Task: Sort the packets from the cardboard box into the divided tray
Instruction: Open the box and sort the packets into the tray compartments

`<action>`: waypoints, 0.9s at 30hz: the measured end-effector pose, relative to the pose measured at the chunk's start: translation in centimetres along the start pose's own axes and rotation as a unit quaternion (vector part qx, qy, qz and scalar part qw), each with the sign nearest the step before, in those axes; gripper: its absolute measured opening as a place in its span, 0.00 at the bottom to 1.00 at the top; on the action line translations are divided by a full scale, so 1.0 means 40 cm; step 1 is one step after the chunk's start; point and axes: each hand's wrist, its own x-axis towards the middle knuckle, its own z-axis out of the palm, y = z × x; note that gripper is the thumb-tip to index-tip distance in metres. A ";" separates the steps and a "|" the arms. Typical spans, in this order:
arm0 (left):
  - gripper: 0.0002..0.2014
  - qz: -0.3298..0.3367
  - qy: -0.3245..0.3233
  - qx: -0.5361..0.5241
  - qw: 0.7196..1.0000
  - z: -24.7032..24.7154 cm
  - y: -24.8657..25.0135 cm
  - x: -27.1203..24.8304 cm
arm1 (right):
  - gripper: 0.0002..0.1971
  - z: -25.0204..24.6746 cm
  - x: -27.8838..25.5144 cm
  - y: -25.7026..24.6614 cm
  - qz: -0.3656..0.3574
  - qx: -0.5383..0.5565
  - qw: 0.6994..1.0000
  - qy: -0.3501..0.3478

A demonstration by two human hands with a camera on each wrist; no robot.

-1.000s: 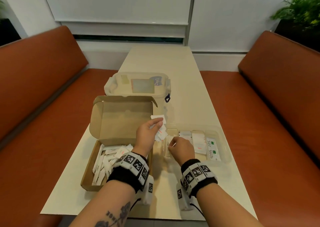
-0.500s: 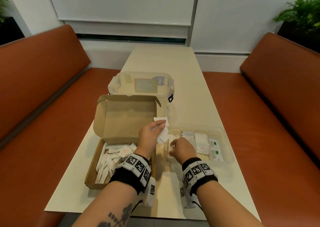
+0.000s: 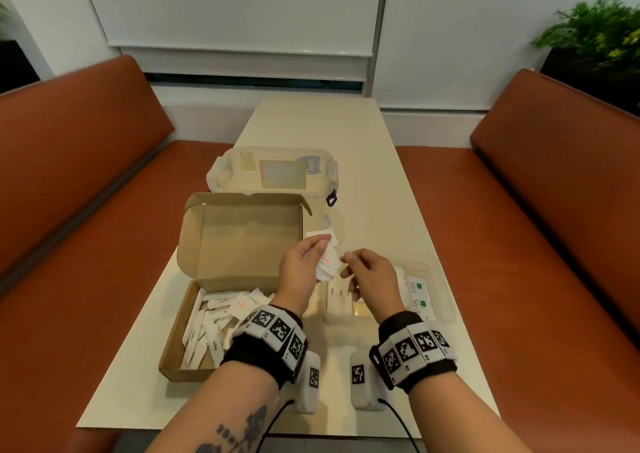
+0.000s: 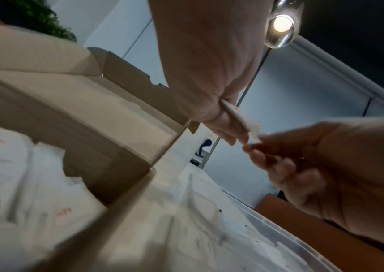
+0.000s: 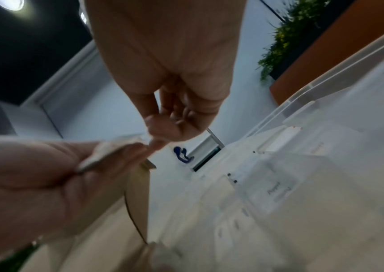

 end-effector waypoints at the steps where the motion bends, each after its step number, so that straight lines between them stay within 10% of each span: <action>1: 0.10 0.004 0.001 -0.003 1.000 0.009 -0.003 -0.001 | 0.08 -0.004 -0.005 -0.005 0.010 0.028 0.999 -0.019; 9: 0.19 -0.009 -0.005 -0.041 0.999 0.089 -0.034 -0.019 | 0.06 -0.062 -0.009 0.032 0.037 0.091 0.995 -0.009; 27: 0.07 -0.095 0.053 -0.065 0.992 0.156 -0.111 -0.053 | 0.08 -0.122 0.013 0.104 -0.005 0.015 1.000 0.003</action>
